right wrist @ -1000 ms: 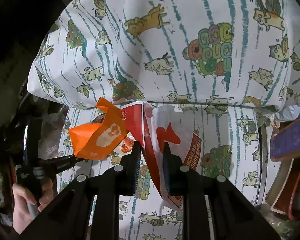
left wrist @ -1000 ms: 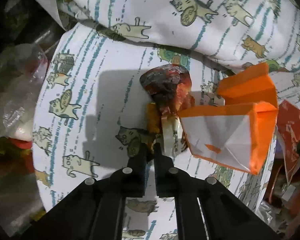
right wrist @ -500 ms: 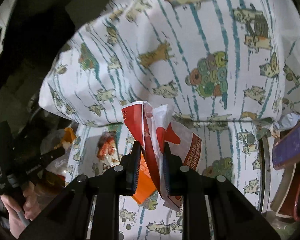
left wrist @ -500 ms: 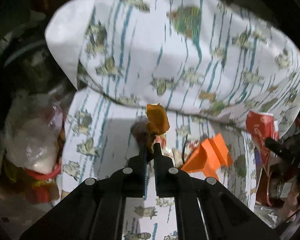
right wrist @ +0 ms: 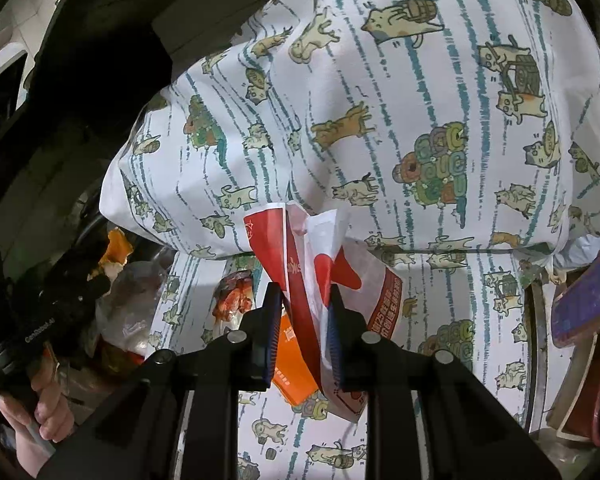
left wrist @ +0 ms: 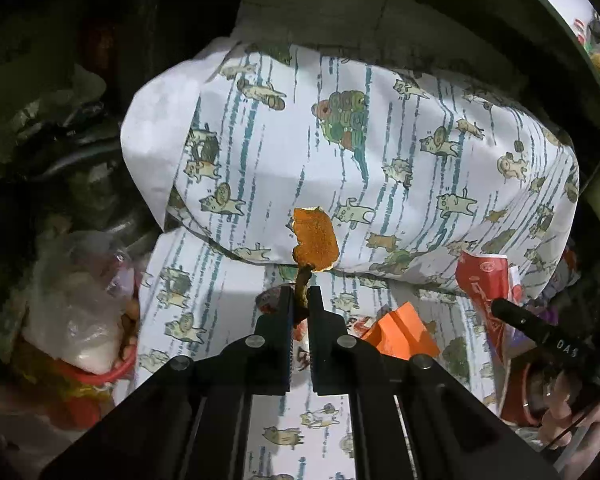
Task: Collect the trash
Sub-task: 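Lift the wrapper with the left gripper while the right lifts the paper bag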
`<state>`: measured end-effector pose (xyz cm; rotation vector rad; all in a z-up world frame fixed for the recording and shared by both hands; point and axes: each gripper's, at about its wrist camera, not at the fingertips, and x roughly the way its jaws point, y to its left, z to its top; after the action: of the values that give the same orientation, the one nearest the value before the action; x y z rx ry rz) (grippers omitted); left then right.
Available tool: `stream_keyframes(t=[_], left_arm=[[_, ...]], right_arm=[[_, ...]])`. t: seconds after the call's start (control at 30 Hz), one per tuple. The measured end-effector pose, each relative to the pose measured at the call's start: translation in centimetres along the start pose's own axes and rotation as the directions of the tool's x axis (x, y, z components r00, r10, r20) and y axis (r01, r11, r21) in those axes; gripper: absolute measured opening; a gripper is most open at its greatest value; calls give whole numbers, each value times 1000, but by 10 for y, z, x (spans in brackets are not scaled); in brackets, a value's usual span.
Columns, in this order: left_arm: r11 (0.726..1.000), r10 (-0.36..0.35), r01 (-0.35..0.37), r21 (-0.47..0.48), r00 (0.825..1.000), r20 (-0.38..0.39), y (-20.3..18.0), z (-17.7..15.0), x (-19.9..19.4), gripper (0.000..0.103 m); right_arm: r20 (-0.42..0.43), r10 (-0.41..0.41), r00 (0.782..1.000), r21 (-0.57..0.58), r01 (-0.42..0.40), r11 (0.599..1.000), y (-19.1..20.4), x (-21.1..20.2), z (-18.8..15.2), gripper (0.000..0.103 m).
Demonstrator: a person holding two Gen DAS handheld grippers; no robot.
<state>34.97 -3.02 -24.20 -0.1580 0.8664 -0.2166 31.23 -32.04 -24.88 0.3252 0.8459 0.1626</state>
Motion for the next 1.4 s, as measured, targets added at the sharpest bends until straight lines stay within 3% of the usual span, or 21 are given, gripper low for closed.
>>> stream_keyframes(t=[0.23, 0.37, 0.47, 0.5, 0.57, 0.83, 0.9, 0.97, 1.07, 1.23, 1.3, 1.4], left_arm=[[988, 86, -93, 124, 994, 62, -10, -10, -18, 7], [983, 78, -102, 155, 986, 149, -23, -20, -65, 7], [983, 126, -145, 113, 979, 160, -34, -21, -97, 7], [985, 126, -141, 98, 981, 147, -35, -22, -105, 7], [996, 51, -61, 59, 987, 155, -34, -30, -129, 7], [995, 7, -21, 94, 990, 144, -44, -82, -184, 7], [993, -19, 5, 118, 993, 117, -49, -98, -188, 7], [989, 0, -14, 149, 996, 93, -52, -108, -187, 7], [988, -3, -4, 152, 999, 43, -51, -121, -182, 7], [992, -15, 9, 124, 999, 41, -49, -145, -176, 7], [994, -42, 40, 100, 999, 20, -46, -156, -168, 7], [994, -27, 30, 105, 999, -33, -45, -171, -146, 7]], right_arm=[[15, 32, 999, -41, -31, 999, 12, -11, -3, 20], [109, 4, 994, -98, 6, 995, 29, -44, 1, 20], [134, 35, 990, -41, -30, 999, 36, -71, 0, 20], [150, 43, 988, -39, -38, 999, 40, -83, -2, 20], [186, 60, 981, -50, -51, 997, 52, -108, -11, 20], [240, 176, 955, -161, -139, 977, 89, -191, -78, 20], [217, 147, 965, -189, -106, 976, 95, -195, -96, 20], [174, 66, 982, -219, -27, 975, 98, -187, -116, 20], [96, 107, 990, -171, -90, 981, 85, -172, -137, 20], [-22, 156, 988, -70, -157, 985, 60, -150, -160, 20], [-74, 202, 977, -11, -203, 979, 48, -139, -172, 20], [-162, 260, 952, 63, -253, 966, 36, -117, -189, 20]])
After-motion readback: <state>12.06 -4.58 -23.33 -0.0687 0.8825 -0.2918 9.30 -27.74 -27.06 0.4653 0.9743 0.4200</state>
